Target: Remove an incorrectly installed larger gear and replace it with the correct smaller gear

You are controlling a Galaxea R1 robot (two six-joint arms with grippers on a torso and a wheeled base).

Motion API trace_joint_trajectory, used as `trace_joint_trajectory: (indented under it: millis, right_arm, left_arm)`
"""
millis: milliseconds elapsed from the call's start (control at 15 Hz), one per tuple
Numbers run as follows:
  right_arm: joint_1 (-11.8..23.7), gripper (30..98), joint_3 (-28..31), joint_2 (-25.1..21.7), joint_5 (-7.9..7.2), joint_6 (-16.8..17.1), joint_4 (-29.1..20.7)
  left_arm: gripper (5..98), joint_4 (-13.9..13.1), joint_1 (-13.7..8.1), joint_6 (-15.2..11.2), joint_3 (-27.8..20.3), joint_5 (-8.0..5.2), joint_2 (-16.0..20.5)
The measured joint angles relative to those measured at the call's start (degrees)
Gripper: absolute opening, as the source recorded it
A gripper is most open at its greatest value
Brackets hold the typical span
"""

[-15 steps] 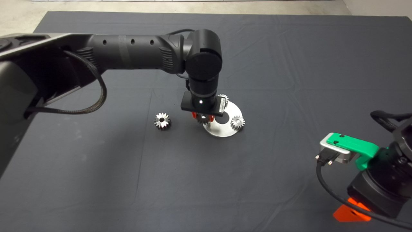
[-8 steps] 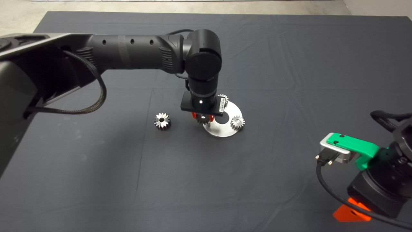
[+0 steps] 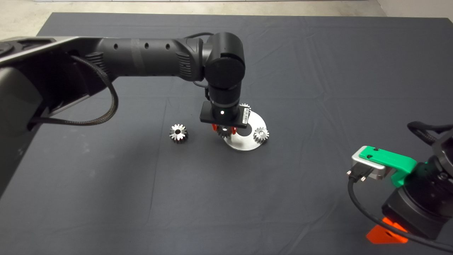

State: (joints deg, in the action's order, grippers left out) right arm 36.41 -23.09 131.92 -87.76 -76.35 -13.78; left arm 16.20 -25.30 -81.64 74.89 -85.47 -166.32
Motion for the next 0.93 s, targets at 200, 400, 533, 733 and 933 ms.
trace_joint_trajectory:
  millis: [200, 400, 533, 733, 933]
  right_arm:
    - [0.00, 96.9, 0.00, 0.00, 0.00, 0.00, 0.00]
    - [0.11, 96.9, 0.00, 0.00, 0.02, 0.00, 0.00]
    - [0.11, 96.9, 0.00, 0.00, 0.00, 0.00, 0.00]
    - [0.11, 96.9, 0.00, 0.02, -0.02, 0.00, -0.01]
    - [0.11, 96.9, 0.00, 0.02, 0.02, 0.00, -0.02]
  left_arm:
    - [35.3, -0.02, 0.00, -0.01, 0.02, 0.55, -0.04]
    - [35.3, -0.06, 0.00, 0.00, 0.05, 0.55, -0.08]
    - [35.3, -0.16, 0.00, 0.06, 1.07, 0.61, -0.56]
    - [35.3, -0.14, 0.00, 0.27, 2.26, 0.61, -0.72]
    - [35.3, -0.13, 0.02, 0.28, 2.62, 0.60, -0.71]
